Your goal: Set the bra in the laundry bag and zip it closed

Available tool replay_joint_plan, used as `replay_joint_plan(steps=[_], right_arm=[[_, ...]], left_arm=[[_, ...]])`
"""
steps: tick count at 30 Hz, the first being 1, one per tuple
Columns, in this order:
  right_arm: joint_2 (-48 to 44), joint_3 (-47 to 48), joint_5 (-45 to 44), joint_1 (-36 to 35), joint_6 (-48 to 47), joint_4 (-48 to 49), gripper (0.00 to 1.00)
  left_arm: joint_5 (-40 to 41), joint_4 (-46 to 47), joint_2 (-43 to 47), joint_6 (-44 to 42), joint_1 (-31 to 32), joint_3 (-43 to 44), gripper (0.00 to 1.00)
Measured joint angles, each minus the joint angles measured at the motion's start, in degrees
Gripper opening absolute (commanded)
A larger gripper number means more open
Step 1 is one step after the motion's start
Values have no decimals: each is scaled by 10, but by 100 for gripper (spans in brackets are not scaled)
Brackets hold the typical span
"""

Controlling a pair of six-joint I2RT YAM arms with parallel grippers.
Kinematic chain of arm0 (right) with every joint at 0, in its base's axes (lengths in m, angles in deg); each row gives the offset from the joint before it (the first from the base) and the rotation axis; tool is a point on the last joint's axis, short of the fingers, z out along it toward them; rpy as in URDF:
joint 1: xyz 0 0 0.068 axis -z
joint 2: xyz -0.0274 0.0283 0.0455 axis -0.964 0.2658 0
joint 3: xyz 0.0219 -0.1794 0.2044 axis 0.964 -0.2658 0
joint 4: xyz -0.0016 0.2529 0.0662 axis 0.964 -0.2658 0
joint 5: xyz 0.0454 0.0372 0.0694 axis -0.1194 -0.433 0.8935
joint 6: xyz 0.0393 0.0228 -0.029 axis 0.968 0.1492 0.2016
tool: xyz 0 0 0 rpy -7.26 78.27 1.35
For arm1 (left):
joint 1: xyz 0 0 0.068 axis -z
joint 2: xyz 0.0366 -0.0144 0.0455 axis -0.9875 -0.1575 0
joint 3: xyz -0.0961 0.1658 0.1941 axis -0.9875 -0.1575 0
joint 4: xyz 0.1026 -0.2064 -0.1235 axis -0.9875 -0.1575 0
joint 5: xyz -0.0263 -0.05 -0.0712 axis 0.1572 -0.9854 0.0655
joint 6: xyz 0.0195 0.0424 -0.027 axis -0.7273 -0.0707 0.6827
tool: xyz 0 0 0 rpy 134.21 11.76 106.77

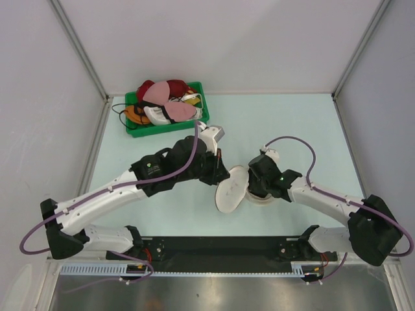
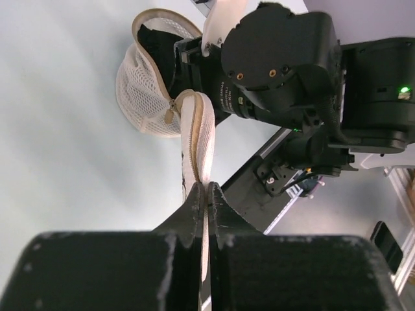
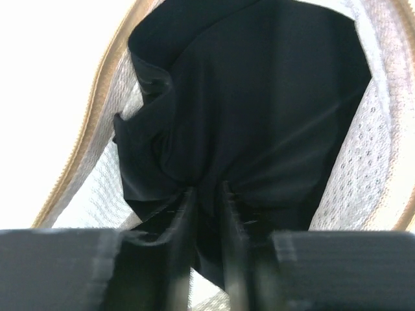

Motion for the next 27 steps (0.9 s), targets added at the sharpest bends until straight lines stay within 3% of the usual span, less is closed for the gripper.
replay_joint_plan(steps=[2,5,9,11,13,14,16,23,27], right_arm=[[0,12,17,7,-4,-16,45],[-4,31,32,14,-12,-36,53],[-45,50,57,34,-31,-64,57],[-64,65,64,49,-40,-76,54],[-77,76,66,62,-52,-78,43],[-80,79,65,64,-57,-78,33],[-85,78,64,66,-66,-74,26],[-78,28,63,67,-91,9,32],[-17,19,68,67,-97,75,36]], left_arm=[[0,-6,-10,-10,0,14,0],[1,-13,-21,-23,0,19,0],[13,-26,-40,-39,0,19,0],[16,-33,-48,-44,0,18,0],[16,-36,-50,-46,0,18,0],[16,-36,-50,-48,0,18,0],[16,-37,-50,-51,0,20,0],[9,-40,-54,-54,0,37,0],[-5,-45,-65,-56,0,61,0]])
